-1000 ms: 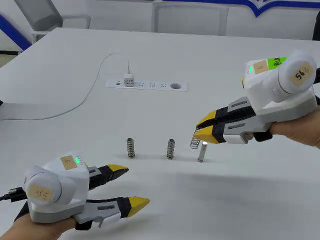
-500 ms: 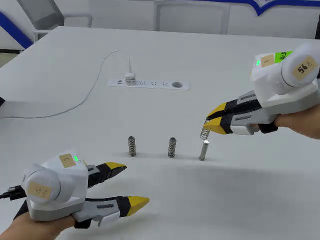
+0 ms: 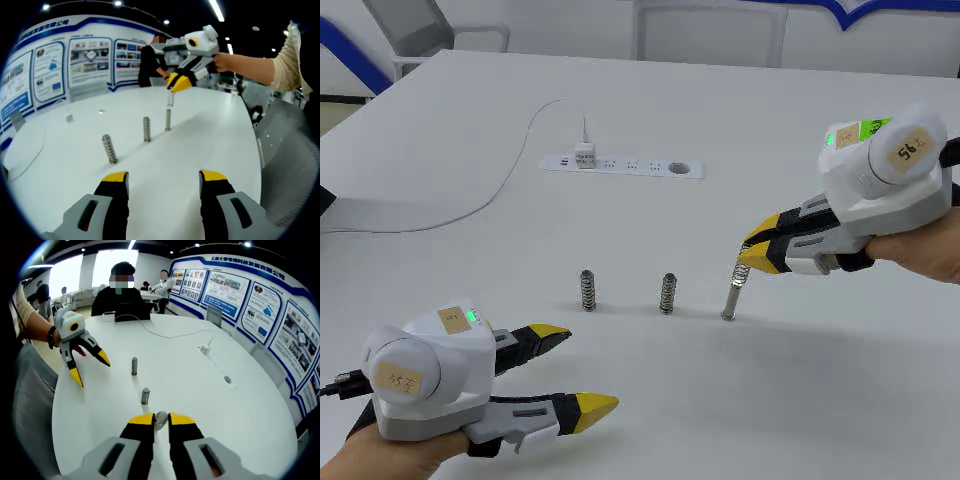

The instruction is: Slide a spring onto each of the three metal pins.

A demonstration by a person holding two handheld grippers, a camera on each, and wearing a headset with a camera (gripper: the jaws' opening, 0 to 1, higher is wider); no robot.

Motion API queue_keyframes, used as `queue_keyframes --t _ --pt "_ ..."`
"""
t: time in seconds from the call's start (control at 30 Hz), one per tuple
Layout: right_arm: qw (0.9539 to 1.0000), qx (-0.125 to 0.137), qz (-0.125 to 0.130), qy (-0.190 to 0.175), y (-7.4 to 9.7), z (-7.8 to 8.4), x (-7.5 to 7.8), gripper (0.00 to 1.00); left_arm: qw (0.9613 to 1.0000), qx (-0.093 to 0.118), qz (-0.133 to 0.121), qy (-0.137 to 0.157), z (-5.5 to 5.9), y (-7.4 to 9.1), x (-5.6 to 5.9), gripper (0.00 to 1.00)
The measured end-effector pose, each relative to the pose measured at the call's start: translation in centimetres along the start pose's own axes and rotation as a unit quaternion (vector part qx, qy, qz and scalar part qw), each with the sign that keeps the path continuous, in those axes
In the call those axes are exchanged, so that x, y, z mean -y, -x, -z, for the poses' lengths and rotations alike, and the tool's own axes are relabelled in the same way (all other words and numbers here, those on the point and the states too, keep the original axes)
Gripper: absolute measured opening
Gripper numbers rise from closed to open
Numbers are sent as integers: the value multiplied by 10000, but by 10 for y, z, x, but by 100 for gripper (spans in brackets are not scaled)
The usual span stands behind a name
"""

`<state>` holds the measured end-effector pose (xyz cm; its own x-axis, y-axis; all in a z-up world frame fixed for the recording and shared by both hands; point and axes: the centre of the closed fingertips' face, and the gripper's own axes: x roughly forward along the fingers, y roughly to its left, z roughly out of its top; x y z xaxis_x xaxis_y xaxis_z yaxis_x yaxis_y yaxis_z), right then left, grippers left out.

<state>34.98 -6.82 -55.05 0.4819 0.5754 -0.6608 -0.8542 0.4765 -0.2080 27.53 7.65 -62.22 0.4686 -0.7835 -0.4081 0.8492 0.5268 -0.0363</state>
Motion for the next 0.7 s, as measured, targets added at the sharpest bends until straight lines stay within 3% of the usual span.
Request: queue_keyframes --t 0.7 --pt "9999 -93 -34 -89 -10 10 2 11 10000 -20 -25 39 2 1 -3 57"
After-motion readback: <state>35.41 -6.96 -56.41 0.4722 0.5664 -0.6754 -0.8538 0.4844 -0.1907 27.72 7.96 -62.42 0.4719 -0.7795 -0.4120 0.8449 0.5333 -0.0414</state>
